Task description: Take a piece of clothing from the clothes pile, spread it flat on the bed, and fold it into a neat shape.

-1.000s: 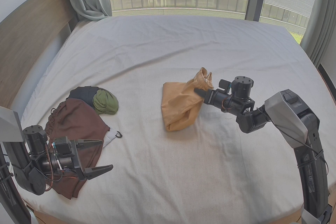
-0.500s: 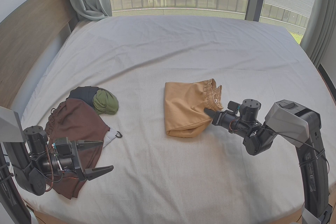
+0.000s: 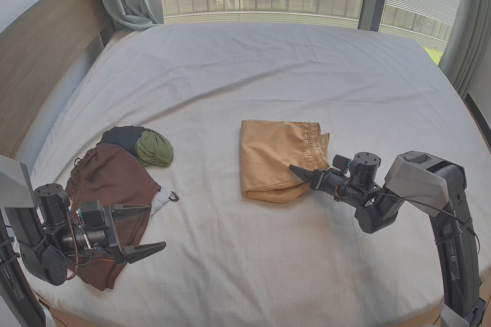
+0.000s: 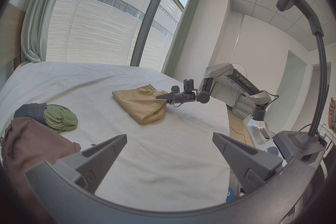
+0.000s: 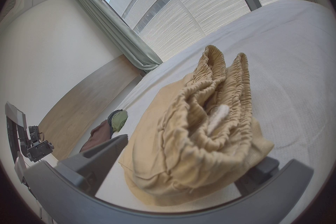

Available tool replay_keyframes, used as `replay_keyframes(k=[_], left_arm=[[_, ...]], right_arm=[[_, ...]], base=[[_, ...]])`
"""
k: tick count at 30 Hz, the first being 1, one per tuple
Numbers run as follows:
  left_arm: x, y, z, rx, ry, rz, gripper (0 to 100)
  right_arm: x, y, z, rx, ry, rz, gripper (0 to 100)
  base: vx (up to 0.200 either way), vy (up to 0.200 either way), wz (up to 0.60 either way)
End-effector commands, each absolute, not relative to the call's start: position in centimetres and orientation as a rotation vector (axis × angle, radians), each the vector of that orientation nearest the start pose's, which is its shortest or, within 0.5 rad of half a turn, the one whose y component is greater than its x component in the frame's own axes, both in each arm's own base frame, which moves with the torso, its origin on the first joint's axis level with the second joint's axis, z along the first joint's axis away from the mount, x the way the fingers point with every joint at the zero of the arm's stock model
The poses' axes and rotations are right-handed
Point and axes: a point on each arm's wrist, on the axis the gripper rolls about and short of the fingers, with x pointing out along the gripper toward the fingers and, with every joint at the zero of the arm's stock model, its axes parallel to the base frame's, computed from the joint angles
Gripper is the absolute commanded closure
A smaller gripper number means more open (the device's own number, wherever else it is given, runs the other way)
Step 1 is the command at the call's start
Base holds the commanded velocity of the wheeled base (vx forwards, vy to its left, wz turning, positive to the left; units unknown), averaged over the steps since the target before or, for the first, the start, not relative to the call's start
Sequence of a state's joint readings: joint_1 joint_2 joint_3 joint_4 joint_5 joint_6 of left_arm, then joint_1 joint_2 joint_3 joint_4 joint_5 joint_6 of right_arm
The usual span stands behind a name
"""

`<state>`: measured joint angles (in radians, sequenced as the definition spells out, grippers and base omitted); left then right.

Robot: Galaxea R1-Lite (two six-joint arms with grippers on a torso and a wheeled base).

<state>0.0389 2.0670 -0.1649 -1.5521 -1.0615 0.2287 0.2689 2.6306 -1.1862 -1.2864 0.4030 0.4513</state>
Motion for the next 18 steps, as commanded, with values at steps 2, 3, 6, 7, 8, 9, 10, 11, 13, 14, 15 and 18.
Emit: replay_keyframes(k=[2,3,6,7,8,9,10,11,13,14,15,18], left_arm=[[24.4,-0.9,4.3,0.017,0.191,-1.035,0],[24.4,-0.9,4.3,0.017,0.191,-1.035,0],[24.4,-0.8,4.3,0.018,0.190,-1.032,0],[24.4,-0.8,4.3,0.018,0.190,-1.032,0],[24.4,-0.8,4.3,0.018,0.190,-1.030,0],[24.4,-0.8,4.3,0.018,0.190,-1.030,0],[24.4,-0.8,4.3,0.018,0.190,-1.030,0],[24.4,-0.8,4.3,0.018,0.190,-1.030,0],[24.4,-0.8,4.3,0.018,0.190,-1.030,0],[24.4,-0.8,4.3,0.018,0.190,-1.030,0],[24.5,-0.8,4.4,0.018,0.188,-1.030,0],[24.5,-0.8,4.3,0.018,0.190,-1.030,0]], right_arm=[[41.1,12.4,-2.3,0.440,0.378,0.610,0],[40.5,12.2,-2.2,0.433,0.392,0.608,0],[38.6,11.7,-2.2,0.406,0.439,0.600,0],[37.9,11.6,-2.2,0.398,0.458,0.598,0],[37.4,11.5,-2.2,0.394,0.472,0.597,0],[36.9,11.4,-2.3,0.389,0.488,0.596,0],[36.2,11.5,-2.5,0.380,0.504,0.601,0],[35.6,11.7,-2.6,0.370,0.510,0.609,0],[34.3,12.1,-2.9,0.351,0.527,0.631,0],[34.1,12.2,-2.9,0.347,0.528,0.636,0],[33.3,12.7,-2.9,0.339,0.533,0.656,0],[32.2,14.0,-1.5,0.331,0.516,0.712,0]], base=[[0.000,0.000,0.00],[0.000,0.000,0.00],[0.000,0.000,0.00],[0.000,0.000,0.00],[0.000,0.000,0.00],[0.000,0.000,0.00],[0.000,0.000,0.00],[0.000,0.000,0.00],[0.000,0.000,0.00],[0.000,0.000,0.00],[0.000,0.000,0.00],[0.000,0.000,0.00]])
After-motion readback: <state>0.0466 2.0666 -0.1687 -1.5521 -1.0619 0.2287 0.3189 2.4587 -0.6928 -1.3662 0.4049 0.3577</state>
